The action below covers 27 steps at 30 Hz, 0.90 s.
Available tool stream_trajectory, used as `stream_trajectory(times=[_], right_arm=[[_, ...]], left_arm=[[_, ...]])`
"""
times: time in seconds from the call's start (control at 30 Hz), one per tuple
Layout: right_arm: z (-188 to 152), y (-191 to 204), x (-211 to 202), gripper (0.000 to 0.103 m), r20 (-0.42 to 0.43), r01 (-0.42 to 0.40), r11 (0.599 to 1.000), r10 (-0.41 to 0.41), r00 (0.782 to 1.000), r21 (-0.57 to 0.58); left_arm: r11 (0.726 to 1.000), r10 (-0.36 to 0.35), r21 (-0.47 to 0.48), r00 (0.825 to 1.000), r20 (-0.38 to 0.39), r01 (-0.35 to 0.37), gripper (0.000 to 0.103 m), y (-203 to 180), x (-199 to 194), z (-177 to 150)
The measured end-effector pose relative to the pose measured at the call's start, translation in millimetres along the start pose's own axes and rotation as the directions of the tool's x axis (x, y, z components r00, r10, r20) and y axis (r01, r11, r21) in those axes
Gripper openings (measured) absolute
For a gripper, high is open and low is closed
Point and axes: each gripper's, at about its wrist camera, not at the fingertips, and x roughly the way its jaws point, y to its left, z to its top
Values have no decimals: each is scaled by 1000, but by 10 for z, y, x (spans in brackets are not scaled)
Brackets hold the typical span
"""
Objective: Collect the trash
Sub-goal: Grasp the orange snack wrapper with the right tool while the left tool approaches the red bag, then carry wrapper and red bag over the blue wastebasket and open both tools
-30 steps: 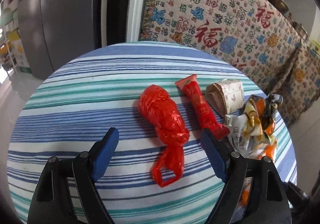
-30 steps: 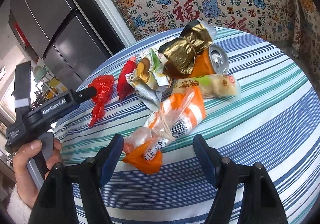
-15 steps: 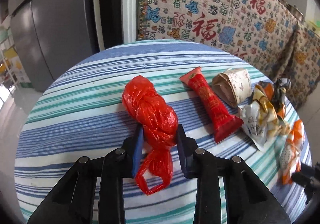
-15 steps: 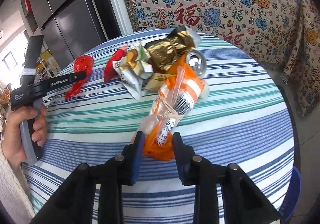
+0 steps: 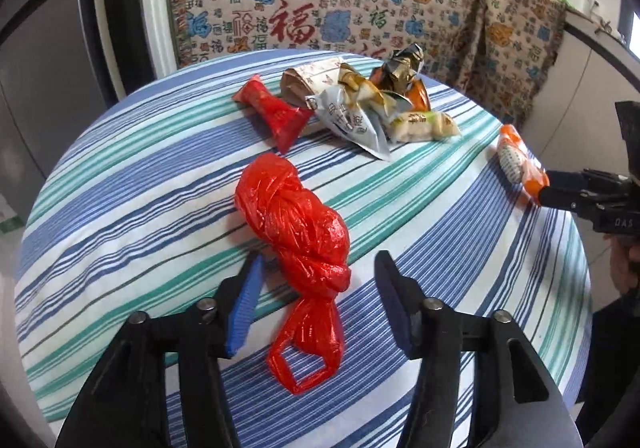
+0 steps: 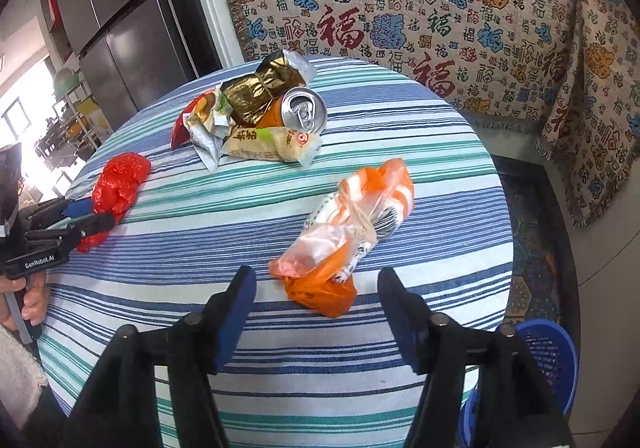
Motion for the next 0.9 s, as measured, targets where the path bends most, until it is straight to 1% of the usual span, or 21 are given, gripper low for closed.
stream_trajectory(times=[0.03,0.1,0.17,0.23,0.3,0.37,0.47,0.57,0.63,0.7,0.8,0.83,0.9], right_arm=[[-4,-17,-26,66,4,-4,1000,4,1000,10],[-12,-53,-59,67,13,-13,999,12,1000,37],[-6,-88,-47,68,17,0,998,-2,1000,67],[6,-134,0,68,17,20,995,-22,1000,101],[30,-154,59,68,9,12,991,-13,1000,132],[56,-126,105,68,14,14,991,-17,1000,134],[81,-55,212,68,7,43,992,-44,999,118],[63,-55,341,67,-16,88,989,-87,996,118],[75,-44,356,65,-16,119,989,-118,993,93],[78,-41,359,65,-15,132,988,-131,991,79],[76,-8,367,64,-14,151,987,-150,989,53],[75,-2,367,65,-17,156,987,-156,988,48],[72,-1,348,65,-22,161,986,-160,987,49]], left_arm=[[1000,-8,-13,1000,5,8,72,-9,-18,6],[999,-30,-40,999,19,31,84,-18,-50,34],[997,-32,-66,999,25,33,91,-31,-53,50],[996,-27,-90,1000,12,28,92,-33,6,60],[992,-13,-127,1000,-4,13,92,-13,65,46],[986,6,-165,1000,-11,-8,92,32,127,34],[978,63,-198,998,-16,-65,92,100,207,30],[974,107,-199,994,-16,-108,90,156,238,18],[974,105,-201,994,-21,-108,90,197,252,9],[974,119,-191,993,-29,-122,91,212,257,0],[972,177,-146,982,-60,-184,91,181,285,0],[970,188,-142,980,-64,-195,91,174,288,-3],[970,188,-146,980,-63,-196,91,174,275,-5]])
